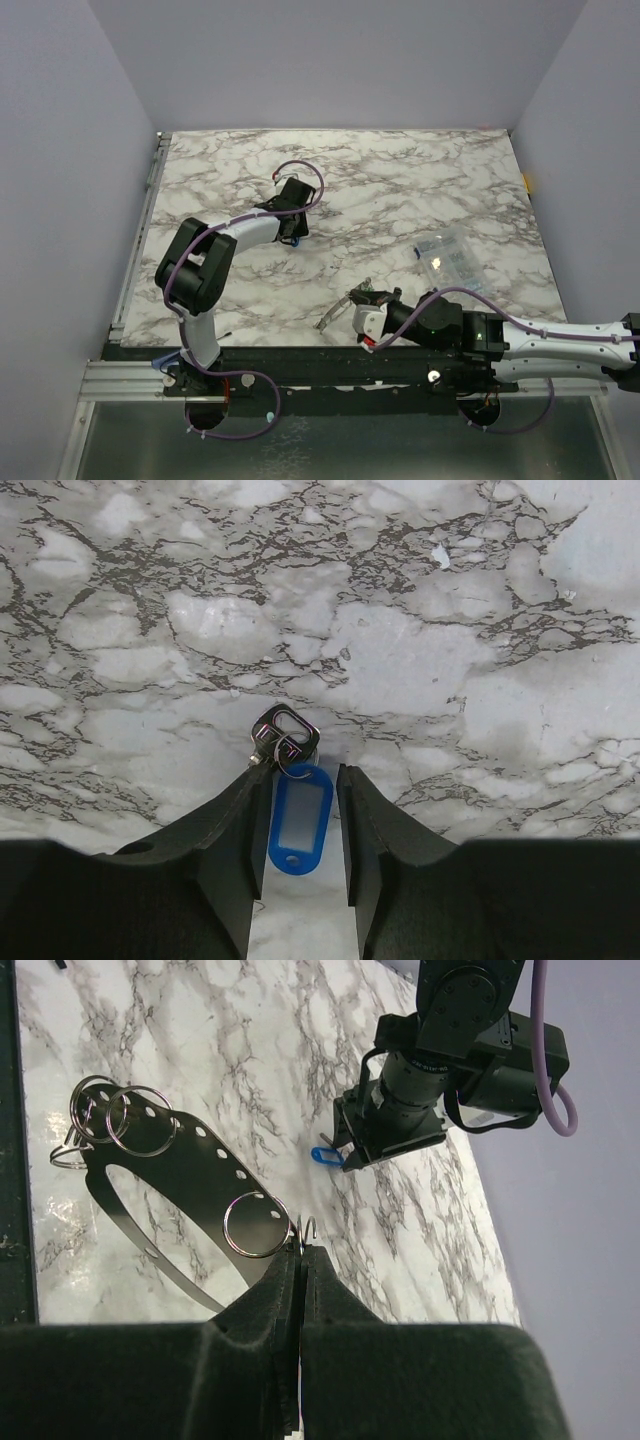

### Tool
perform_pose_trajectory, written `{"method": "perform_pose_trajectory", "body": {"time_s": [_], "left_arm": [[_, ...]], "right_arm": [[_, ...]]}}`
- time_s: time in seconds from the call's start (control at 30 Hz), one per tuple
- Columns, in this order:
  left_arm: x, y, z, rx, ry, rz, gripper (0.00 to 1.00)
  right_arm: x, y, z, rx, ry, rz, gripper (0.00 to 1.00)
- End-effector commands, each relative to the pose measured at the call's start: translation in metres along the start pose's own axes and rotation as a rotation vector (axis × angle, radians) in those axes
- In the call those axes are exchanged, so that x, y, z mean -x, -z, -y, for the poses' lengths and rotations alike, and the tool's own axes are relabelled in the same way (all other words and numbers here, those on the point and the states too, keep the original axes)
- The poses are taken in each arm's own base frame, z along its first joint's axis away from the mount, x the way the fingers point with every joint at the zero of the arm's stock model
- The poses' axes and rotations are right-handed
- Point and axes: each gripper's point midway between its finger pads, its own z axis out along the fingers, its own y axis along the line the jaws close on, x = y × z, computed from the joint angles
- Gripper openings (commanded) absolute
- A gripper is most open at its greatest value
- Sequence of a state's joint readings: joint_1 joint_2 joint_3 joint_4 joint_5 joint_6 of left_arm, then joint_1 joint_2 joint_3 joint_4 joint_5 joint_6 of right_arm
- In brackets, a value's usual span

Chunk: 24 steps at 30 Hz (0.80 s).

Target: Put the keys on the keyring

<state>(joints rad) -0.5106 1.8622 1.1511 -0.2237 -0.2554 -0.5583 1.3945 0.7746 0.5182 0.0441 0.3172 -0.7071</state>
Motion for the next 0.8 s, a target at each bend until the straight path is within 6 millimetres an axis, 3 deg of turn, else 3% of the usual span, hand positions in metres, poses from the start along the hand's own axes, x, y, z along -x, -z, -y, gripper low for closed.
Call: {"method": "perform_pose_trajectory", "body": {"time_s": [0.0, 0.37, 0.77], "left_arm": [[0.009, -0.004, 0.000, 0.010, 0.002, 0.024, 0.39], [0.023, -0.002, 0.001, 0.017, -0.016, 0.057, 0.40], [0.012, -0.010, -0.001, 0.032, -0.018, 0.029, 0.38]], "right_arm": [[0.009, -0.001, 0.007, -0.038, -0.023, 0.029, 0.01], [0.007, -0.003, 0.004, -0.028, -0.016, 0.022, 0.01], [0.006, -0.005, 0.003, -0.024, -0.015, 0.016, 0.01]]}}
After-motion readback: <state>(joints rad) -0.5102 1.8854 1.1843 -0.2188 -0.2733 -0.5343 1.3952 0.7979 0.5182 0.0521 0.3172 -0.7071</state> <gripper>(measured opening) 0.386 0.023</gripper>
